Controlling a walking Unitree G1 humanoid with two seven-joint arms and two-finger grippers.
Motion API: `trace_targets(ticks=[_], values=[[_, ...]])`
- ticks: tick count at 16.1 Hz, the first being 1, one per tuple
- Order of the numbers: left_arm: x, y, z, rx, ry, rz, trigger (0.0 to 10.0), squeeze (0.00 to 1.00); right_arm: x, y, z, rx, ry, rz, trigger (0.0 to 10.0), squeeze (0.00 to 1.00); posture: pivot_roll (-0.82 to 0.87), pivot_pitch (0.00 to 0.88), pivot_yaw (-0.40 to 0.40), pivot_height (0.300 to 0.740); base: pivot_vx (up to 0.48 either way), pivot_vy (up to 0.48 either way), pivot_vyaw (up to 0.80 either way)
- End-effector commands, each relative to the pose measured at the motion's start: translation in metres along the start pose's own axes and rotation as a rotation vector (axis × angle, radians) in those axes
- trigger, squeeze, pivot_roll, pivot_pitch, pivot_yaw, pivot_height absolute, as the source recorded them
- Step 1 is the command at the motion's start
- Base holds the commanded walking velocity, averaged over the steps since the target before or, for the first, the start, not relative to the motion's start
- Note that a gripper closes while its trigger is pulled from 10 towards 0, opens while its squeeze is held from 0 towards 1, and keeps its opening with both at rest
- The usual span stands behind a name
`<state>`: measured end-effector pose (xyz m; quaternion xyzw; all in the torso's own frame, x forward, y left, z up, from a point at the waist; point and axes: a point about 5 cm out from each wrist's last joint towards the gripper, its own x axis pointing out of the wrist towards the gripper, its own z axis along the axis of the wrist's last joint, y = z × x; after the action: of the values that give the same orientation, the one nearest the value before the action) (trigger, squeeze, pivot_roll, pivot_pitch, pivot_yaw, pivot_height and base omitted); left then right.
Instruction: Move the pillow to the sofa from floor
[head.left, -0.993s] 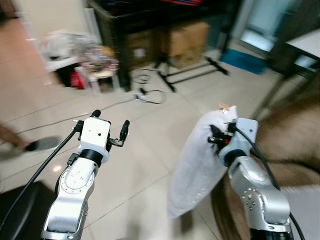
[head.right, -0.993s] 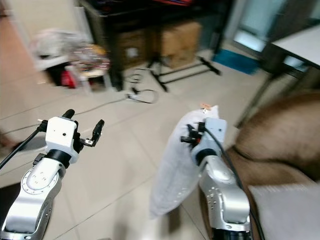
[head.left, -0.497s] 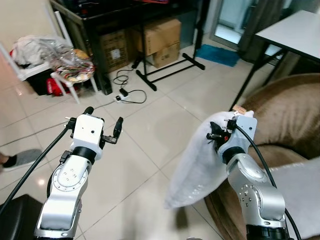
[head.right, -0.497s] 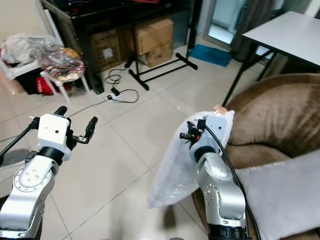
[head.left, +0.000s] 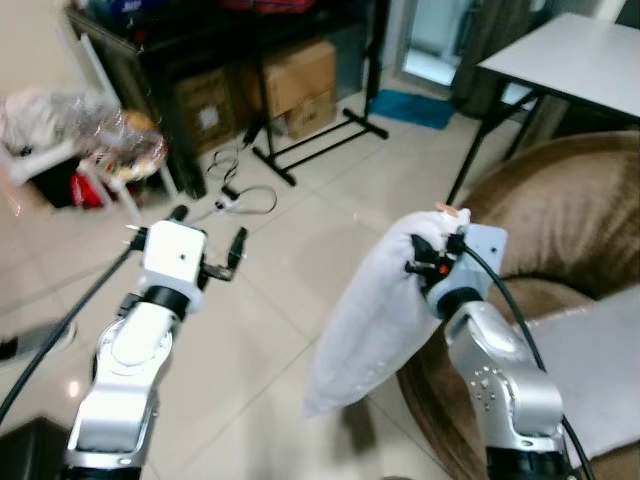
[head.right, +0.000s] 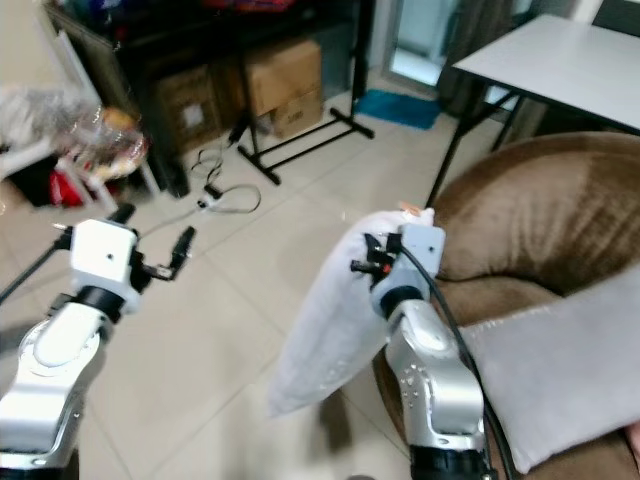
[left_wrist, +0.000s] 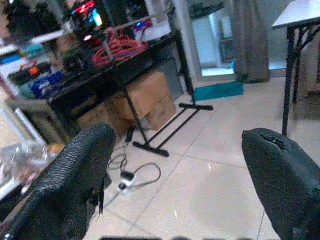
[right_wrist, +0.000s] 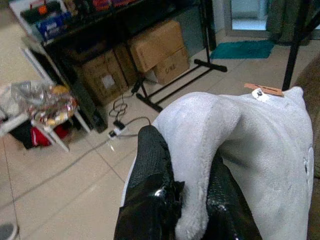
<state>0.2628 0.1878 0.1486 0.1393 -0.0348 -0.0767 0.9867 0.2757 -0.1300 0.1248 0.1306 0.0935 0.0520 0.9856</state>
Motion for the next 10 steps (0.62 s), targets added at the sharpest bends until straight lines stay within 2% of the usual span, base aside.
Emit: trace_targets(ticks=[1,7,10], values=[[0.003,-0.002,0.004,-0.005,-0.022,-0.016,10.0,0.00,0.001,0.003,0.022,0.004,-0.108,0.024,10.0,0.00,-0.07,0.000,0.064,0.740,0.334,0.000,-0.79],[0.003,0.000,0.005,-0.008,-0.033,-0.015,10.0,0.00,-0.002,0.017,0.043,0.038,-0.202,0.107,10.0,0.00,-0.06,0.000,0.061,0.740,0.360,0.000,-0.79],[0.002,0.000,0.005,-0.007,-0.033,-0.016,10.0,0.00,-0.002,0.019,0.047,0.039,-0.214,0.121,10.0,0.00,-0.06,0.000,0.059,0.740,0.361,0.000,-0.80]])
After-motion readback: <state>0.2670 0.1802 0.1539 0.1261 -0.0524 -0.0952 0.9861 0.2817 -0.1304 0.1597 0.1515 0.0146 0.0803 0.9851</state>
